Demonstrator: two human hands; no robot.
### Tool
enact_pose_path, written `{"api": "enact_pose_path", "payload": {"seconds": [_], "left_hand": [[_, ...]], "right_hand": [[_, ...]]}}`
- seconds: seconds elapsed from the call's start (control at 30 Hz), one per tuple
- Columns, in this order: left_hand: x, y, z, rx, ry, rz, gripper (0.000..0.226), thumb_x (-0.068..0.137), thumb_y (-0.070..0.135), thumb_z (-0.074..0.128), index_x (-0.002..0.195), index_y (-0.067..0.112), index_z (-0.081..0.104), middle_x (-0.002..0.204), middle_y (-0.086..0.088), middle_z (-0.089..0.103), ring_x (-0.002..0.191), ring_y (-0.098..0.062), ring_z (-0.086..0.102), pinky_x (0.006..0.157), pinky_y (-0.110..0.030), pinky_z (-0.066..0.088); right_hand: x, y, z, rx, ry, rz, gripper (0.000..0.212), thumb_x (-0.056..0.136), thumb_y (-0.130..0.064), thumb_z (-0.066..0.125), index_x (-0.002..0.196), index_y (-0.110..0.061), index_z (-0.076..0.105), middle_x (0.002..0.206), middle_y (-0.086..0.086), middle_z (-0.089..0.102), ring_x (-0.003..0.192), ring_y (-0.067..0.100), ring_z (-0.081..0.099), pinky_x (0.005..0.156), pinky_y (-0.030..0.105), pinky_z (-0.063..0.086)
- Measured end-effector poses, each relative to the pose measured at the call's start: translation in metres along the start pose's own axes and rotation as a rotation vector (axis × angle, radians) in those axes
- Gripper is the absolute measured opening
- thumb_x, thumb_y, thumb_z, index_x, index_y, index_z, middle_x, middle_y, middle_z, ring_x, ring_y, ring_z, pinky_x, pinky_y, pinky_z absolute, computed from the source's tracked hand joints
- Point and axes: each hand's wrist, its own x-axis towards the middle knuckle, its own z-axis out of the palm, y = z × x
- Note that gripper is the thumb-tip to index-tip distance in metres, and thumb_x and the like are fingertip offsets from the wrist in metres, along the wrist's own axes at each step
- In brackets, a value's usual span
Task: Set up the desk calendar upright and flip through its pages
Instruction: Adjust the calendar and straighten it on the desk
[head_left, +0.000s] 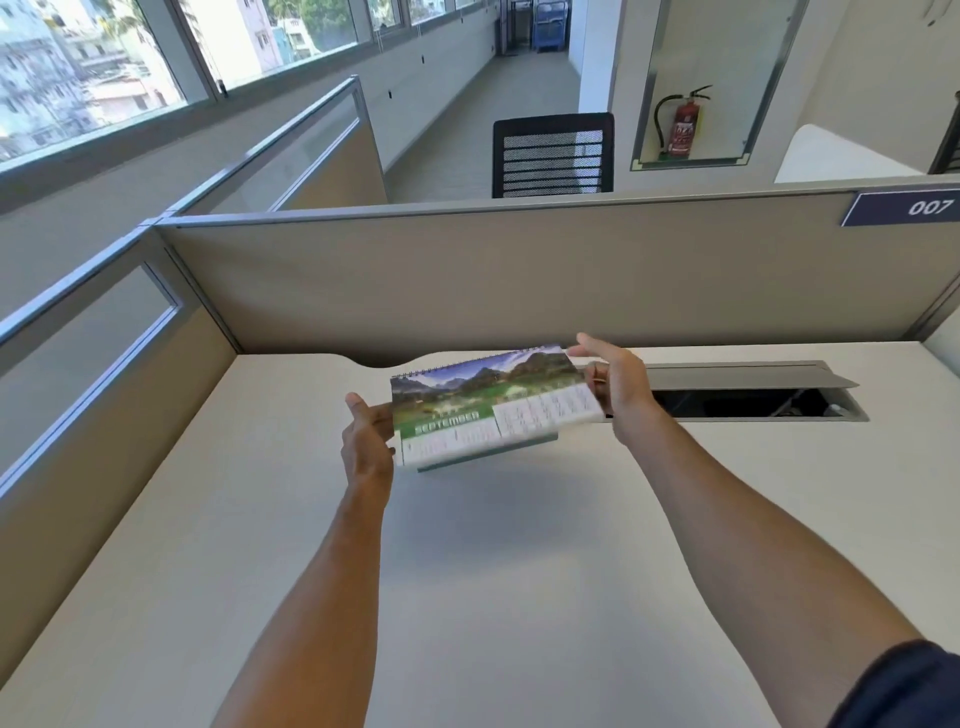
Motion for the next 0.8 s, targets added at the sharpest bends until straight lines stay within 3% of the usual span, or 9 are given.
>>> {"api": "enact_pose_path", "payload": {"seconds": [0.07,0.17,0.3,0.37,0.5,0.63,0.8], "left_hand": [[0.001,-0.002,0.0,0.01,0.009,0.016,0.075,0.105,0.061,0.022,0.102,0.01,0.076,0.107,-0.016,0.078,0.107,-0.034,0.071,0.105,-0.056,0.048],[0.003,-0.004,0.003,0.081,0.028,0.057,0.061,0.104,0.058,0.032,0.099,0.015,0.076,0.103,-0.01,0.078,0.099,-0.024,0.073,0.105,-0.052,0.048],[0.006,-0.008,0.008,0.227,0.08,0.136,0.048,0.103,0.053,0.041,0.097,0.018,0.073,0.102,-0.007,0.077,0.1,-0.029,0.072,0.093,-0.041,0.052],[0.007,-0.01,0.009,0.276,0.116,0.164,0.051,0.102,0.054,0.039,0.092,0.015,0.072,0.095,-0.006,0.076,0.097,-0.03,0.071,0.083,-0.035,0.045],[0.009,-0.009,0.011,0.371,0.154,0.213,0.058,0.102,0.055,0.038,0.084,0.007,0.067,0.08,-0.005,0.07,0.086,-0.033,0.064,0.071,-0.037,0.042],[0.01,-0.009,0.013,0.426,0.167,0.253,0.055,0.104,0.053,0.038,0.083,0.012,0.067,0.076,0.003,0.067,0.073,-0.018,0.059,0.061,-0.03,0.041],[0.012,-0.008,0.016,0.442,0.195,0.268,0.054,0.105,0.051,0.039,0.082,0.011,0.068,0.073,0.004,0.066,0.073,-0.019,0.059,0.063,-0.035,0.041]], "right_hand": [[0.005,0.005,-0.003,-0.069,0.026,0.035,0.03,0.082,-0.044,0.077,0.093,-0.016,0.073,0.064,-0.001,0.051,0.045,0.016,0.038,0.048,0.026,0.025],[0.009,0.007,0.007,-0.205,0.041,0.034,0.03,0.091,-0.048,0.072,0.096,-0.018,0.071,0.076,0.0,0.064,0.042,0.014,0.053,0.049,0.026,0.037],[0.015,0.006,0.023,-0.322,0.087,0.016,0.032,0.096,-0.05,0.065,0.098,-0.018,0.072,0.084,0.001,0.075,0.049,0.017,0.061,0.055,0.029,0.045],[0.017,0.005,0.027,-0.367,0.11,-0.002,0.03,0.095,-0.052,0.065,0.087,-0.023,0.07,0.085,0.0,0.076,0.051,0.017,0.064,0.058,0.03,0.048],[0.022,0.002,0.029,-0.447,0.166,-0.03,0.038,0.088,-0.057,0.066,0.074,-0.022,0.068,0.079,0.002,0.075,0.064,0.025,0.069,0.063,0.034,0.051],[0.028,0.001,0.033,-0.404,0.192,-0.002,0.037,0.085,-0.053,0.071,0.072,-0.019,0.064,0.073,0.004,0.068,0.066,0.027,0.065,0.063,0.034,0.048],[0.032,-0.003,0.039,-0.394,0.215,0.048,0.034,0.08,-0.046,0.072,0.068,-0.016,0.062,0.064,0.003,0.064,0.06,0.026,0.062,0.062,0.033,0.046]]}}
